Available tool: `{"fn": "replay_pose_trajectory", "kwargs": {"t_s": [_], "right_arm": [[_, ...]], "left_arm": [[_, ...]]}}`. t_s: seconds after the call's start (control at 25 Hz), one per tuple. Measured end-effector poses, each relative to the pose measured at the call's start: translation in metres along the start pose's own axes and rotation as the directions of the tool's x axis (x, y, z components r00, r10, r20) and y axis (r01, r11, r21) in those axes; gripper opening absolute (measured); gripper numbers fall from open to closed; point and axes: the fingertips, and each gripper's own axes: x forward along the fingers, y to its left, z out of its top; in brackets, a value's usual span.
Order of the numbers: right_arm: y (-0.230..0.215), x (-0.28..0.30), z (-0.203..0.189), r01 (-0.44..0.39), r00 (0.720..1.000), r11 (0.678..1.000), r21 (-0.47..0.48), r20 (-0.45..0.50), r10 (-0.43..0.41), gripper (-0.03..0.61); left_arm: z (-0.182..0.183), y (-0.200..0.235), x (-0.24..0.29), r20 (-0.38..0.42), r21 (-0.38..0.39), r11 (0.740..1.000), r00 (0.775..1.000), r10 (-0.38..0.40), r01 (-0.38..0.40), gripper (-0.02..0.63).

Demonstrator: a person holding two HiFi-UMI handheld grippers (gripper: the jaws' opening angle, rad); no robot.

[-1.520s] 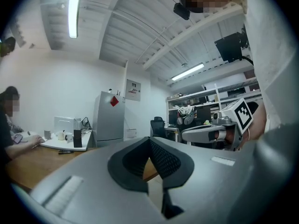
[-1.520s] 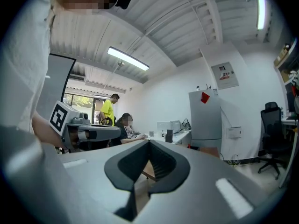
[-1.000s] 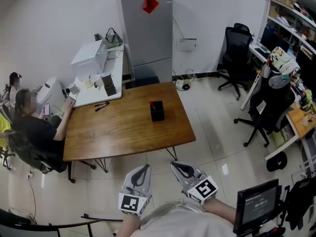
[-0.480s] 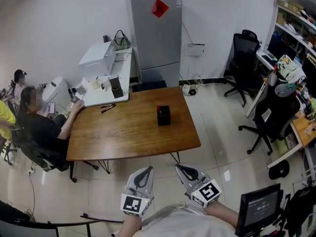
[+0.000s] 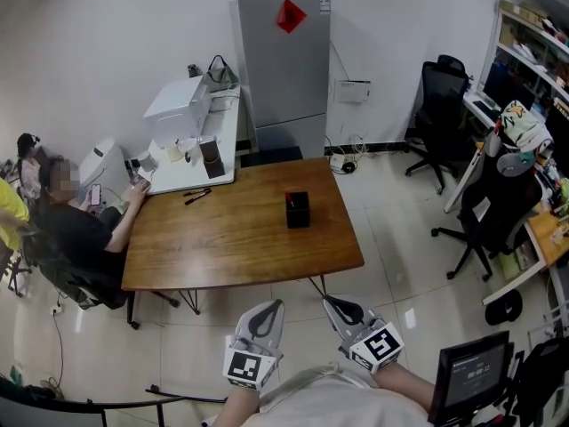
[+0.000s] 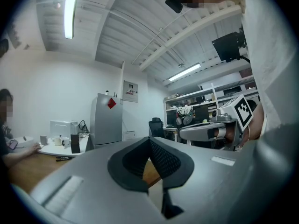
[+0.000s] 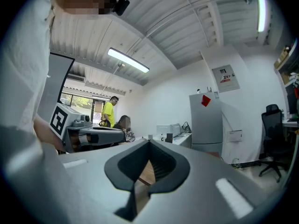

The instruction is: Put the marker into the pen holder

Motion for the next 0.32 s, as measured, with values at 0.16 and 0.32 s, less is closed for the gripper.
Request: {"fn": "replay_pose_trajectory", "kwargs": {"t_s": [0.16, 0.32], "right_arm": [[-0.0023, 0.0001, -0.0010, 0.002, 1.000, 1.000, -0.002, -0.002, -0.002, 0.000], [-0.0055, -0.0012, -0.0022, 0.004, 1.000, 1.000, -0.003, -0.008, -0.004, 0.000]], "left_arm": [[0.0003, -0.0013, 0.0027, 0.006, 0.007, 1.000, 1.000, -0.007, 0.007, 0.012], [0.0039, -0.0011, 0.0053, 0.009, 0.015, 1.000, 1.000, -0.011, 0.011, 0.012]]}}
